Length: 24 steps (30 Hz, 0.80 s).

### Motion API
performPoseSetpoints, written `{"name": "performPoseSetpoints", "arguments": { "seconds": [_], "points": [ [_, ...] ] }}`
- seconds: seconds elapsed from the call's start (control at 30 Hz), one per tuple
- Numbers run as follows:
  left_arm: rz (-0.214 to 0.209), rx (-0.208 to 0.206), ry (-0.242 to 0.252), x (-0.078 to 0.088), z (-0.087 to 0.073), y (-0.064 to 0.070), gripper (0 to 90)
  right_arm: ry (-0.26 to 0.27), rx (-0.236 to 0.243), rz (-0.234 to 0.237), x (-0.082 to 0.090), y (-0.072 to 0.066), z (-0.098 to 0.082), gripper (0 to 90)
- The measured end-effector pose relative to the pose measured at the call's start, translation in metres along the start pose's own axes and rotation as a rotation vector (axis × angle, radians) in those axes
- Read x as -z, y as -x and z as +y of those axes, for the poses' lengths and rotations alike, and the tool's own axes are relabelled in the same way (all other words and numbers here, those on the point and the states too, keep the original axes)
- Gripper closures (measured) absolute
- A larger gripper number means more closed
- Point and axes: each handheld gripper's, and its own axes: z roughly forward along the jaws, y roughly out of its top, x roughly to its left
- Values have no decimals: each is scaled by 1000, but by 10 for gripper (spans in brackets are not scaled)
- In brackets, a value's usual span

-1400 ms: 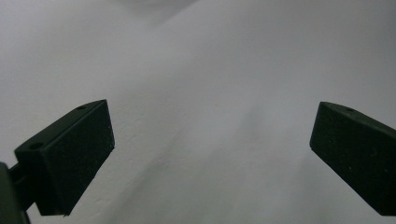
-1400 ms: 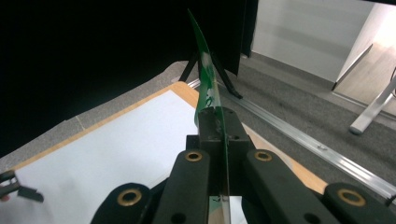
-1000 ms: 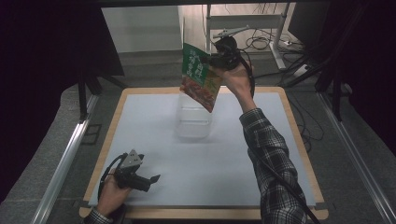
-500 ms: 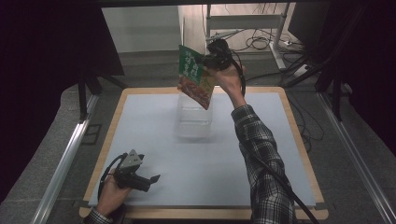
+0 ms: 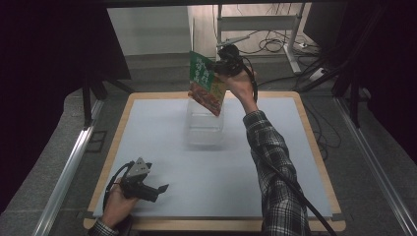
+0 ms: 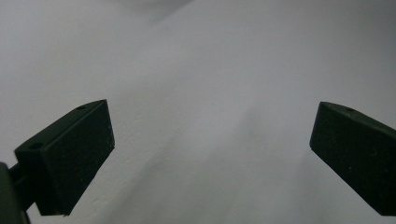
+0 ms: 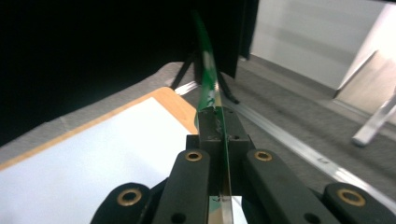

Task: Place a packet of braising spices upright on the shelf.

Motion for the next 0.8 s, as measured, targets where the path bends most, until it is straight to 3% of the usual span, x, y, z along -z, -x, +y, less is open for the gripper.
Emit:
{"name": "performPoseSetpoints", "arguments": {
  "seconds": [0.3,0.5,0.63,0.67,0.8],
  "points": [
    [1,0,-5,-1,0,0,0,-31,-33,82,10,5,-5,888],
    [2,-5,-10,-1,0,1,0,-88,-4,128,11,1,-9,888],
    [2,-5,-10,-1,0,1,0,-103,-5,117,4,-1,-11,888],
    [2,-7,-11,-1,0,0,0,-128,-3,103,-3,-2,-14,887],
    [1,-8,-15,-2,0,1,0,-109,-24,106,-9,-2,-16,888]
  ]
}}
